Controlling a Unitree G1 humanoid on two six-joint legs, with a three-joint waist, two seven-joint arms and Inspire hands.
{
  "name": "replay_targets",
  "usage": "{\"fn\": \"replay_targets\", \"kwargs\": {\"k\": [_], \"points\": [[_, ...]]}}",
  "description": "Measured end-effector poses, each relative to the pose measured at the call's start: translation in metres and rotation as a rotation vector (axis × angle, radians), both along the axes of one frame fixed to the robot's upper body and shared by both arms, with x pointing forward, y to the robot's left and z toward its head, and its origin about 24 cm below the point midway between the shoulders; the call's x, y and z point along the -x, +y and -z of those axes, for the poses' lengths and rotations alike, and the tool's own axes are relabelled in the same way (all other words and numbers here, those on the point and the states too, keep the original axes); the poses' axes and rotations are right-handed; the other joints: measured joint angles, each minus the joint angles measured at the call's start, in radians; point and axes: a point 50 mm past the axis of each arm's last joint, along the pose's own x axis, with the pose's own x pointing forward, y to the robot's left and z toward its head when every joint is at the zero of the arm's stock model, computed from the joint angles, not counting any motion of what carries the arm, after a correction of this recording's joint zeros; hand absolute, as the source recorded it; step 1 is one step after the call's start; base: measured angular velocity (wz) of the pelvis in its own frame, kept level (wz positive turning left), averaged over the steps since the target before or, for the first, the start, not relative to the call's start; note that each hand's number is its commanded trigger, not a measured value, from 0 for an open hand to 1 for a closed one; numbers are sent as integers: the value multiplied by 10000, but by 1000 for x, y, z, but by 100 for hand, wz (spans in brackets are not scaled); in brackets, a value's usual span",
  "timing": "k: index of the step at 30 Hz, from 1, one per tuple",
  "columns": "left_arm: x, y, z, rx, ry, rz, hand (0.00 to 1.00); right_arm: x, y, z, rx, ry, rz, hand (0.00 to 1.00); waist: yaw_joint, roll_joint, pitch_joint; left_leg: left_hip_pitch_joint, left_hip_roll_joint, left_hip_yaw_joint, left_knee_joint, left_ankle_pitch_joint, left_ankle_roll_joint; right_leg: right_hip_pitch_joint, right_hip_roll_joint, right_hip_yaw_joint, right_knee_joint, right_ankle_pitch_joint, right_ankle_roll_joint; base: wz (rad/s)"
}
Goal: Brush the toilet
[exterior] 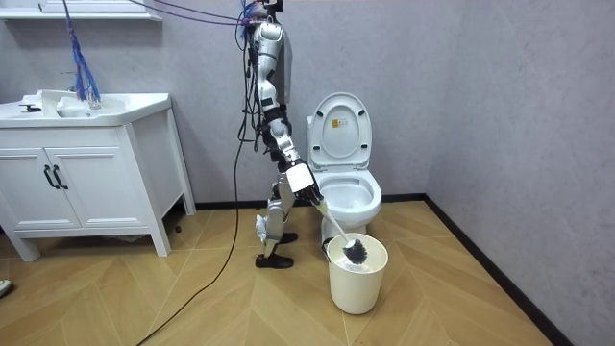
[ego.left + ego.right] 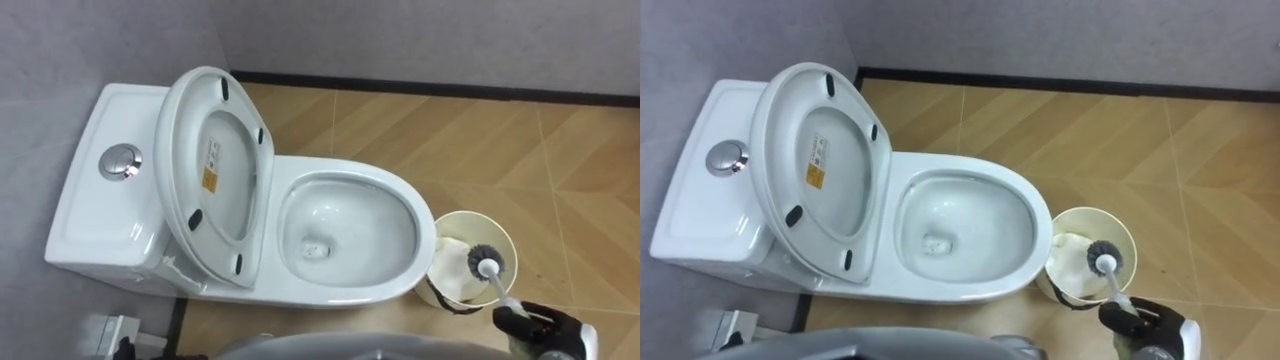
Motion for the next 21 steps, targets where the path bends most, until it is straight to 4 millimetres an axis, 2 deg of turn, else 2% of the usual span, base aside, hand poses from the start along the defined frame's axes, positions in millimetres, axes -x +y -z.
{"fn": "replay_targets", "kwargs": {"k": [5, 15, 21], "points": [[7, 1, 1, 12, 274, -228, 0, 3, 1, 2, -165, 170, 3, 0, 74, 80, -34, 13, 11, -12, 32, -3, 2, 16, 2, 4, 18, 0, 0, 0], [12, 2, 1, -24, 608, -140, 0, 8, 3, 7, -987, 398, 521, 0, 189, 179, 24, -12, 27, -128, 196, -90, 2, 133, 14, -109, -21, -16, 17, 3], [8, 2, 1, -125, 726, 326, 0, 7, 4, 7, -1279, 275, 716, 0, 210, 150, 2, -5, -2, -160, 197, -103, 16, 159, 1, -119, -36, -20, 26, 1]]}}
